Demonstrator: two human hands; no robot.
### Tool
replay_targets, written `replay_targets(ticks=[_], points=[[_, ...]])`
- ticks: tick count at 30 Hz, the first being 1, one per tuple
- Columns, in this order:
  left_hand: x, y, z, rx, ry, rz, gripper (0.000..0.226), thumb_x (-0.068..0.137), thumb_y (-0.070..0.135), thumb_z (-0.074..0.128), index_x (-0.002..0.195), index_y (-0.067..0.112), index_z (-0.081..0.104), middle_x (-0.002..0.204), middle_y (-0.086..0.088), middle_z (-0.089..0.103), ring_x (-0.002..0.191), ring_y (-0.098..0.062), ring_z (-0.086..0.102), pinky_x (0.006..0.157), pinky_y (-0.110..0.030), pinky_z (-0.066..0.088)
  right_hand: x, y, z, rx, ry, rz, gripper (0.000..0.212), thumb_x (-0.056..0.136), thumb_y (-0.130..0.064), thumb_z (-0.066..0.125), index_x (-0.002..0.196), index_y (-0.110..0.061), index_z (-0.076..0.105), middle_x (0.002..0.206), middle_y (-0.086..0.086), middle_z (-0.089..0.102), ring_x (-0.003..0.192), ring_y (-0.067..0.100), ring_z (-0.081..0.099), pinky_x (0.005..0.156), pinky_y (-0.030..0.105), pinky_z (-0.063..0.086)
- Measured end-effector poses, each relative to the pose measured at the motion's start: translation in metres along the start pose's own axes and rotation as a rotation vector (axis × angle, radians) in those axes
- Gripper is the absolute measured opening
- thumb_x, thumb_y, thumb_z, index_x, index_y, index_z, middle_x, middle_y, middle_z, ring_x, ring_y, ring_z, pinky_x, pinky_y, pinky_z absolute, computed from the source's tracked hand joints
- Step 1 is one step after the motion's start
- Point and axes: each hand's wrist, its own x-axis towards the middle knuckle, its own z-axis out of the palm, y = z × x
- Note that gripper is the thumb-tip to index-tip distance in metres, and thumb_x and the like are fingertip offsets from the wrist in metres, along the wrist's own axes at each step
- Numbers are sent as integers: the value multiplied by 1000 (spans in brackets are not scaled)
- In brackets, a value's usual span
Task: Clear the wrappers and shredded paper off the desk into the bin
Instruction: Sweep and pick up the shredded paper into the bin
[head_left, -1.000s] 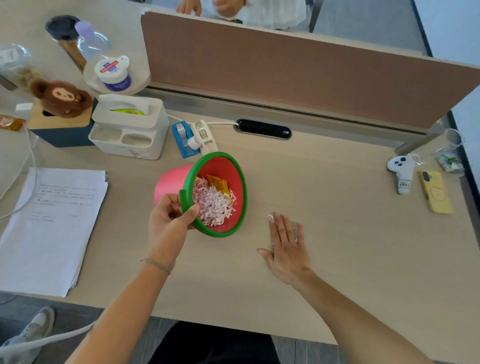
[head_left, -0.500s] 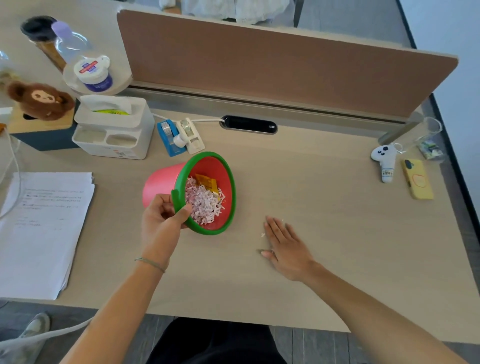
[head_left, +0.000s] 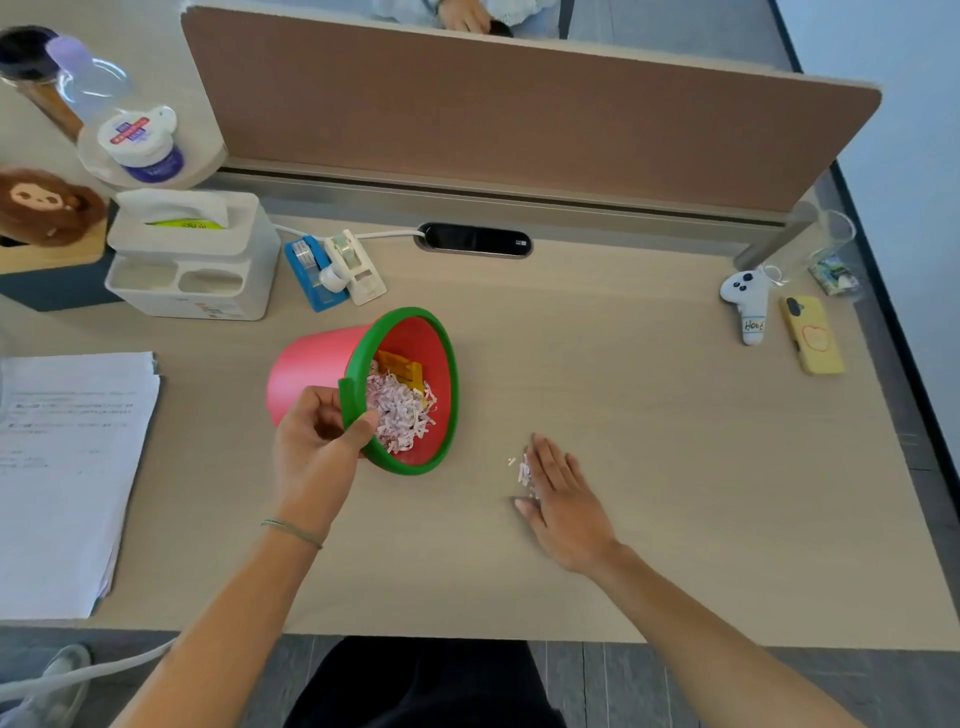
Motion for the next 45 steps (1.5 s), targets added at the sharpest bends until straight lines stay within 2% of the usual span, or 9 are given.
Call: replay_targets(ticks=[4, 9, 16, 19, 22, 24, 36, 41, 45], points=[[-1, 1, 2, 21, -9, 19, 24, 87, -2, 76, 84, 15, 59, 71, -5, 48, 69, -23, 50, 77, -54, 60, -9, -4, 6, -21, 109, 44, 72, 105, -50, 19, 159, -13, -11, 167, 1, -20, 153, 13, -21, 125, 41, -7], [-2, 2, 0, 26, -20, 42, 23, 87, -1, 77, 84, 15, 60, 69, -2, 47, 63, -15, 49, 73, -46, 59, -18, 12, 20, 36, 191, 461, 80, 100, -61, 6, 159, -9, -12, 168, 7, -16, 154, 21, -19, 126, 51, -2], [0, 0, -5, 53, -59, 76, 24, 87, 1, 77, 84, 17, 60, 71, -3, 50, 66, -15, 50, 70, -41, 59, 18, -45, 31, 84, 242, 465, 87, 99, -64, 22, 160, -7, -4, 169, 10, -10, 155, 27, -15, 125, 55, -2], [0, 0, -8, 54, -81, 59, 23, 82, 9, 83, 85, 18, 61, 70, 0, 52, 70, -21, 51, 76, -54, 59, 18, -42, 25, 93, 368, 488, 87, 96, -65, 36, 159, -8, 18, 167, 15, 15, 155, 33, 7, 125, 49, 0], [-1, 1, -12, 31, -94, 35, 21, 75, 19, 81, 84, 19, 61, 65, 9, 54, 72, -25, 51, 81, -63, 58, 12, -21, 6, 56, 542, 533, 60, 88, -65, 47, 112, -13, 63, 111, 10, 64, 108, 35, 57, 97, 45, 38], [-1, 1, -13, 34, -97, 33, 24, 82, 8, 82, 84, 19, 61, 66, 9, 54, 71, -24, 51, 82, -68, 57, 14, -10, -9, 35, 506, 554, 56, 86, -65, 39, 80, -14, 62, 77, 5, 66, 78, 32, 62, 74, 39, 39], [1, -2, -19, 43, -125, 46, 16, 73, 27, 78, 81, 30, 64, 71, 1, 54, 72, -26, 53, 79, -69, 57, 34, -24, -5, -318, 249, 158, 59, 90, -70, 40, 100, -19, 69, 81, 3, 75, 72, 29, 68, 78, 41, 41], [5, 1, -20, 35, -107, 50, 19, 72, 24, 77, 83, 23, 62, 71, -1, 53, 74, -27, 52, 77, -69, 58, 43, -16, 0, -353, 348, 82, 21, 93, -38, 58, 91, -19, 66, 63, 3, 70, 55, 27, 65, 68, 37, 40], [6, -2, -21, 21, -100, 41, 21, 79, 13, 80, 85, 20, 61, 70, 2, 53, 74, -26, 51, 79, -70, 57, 46, -8, -3, -392, 299, 56, 35, 73, -27, 80, 99, -9, 64, 56, 4, 64, 46, 26, 62, 56, 31, 46]])
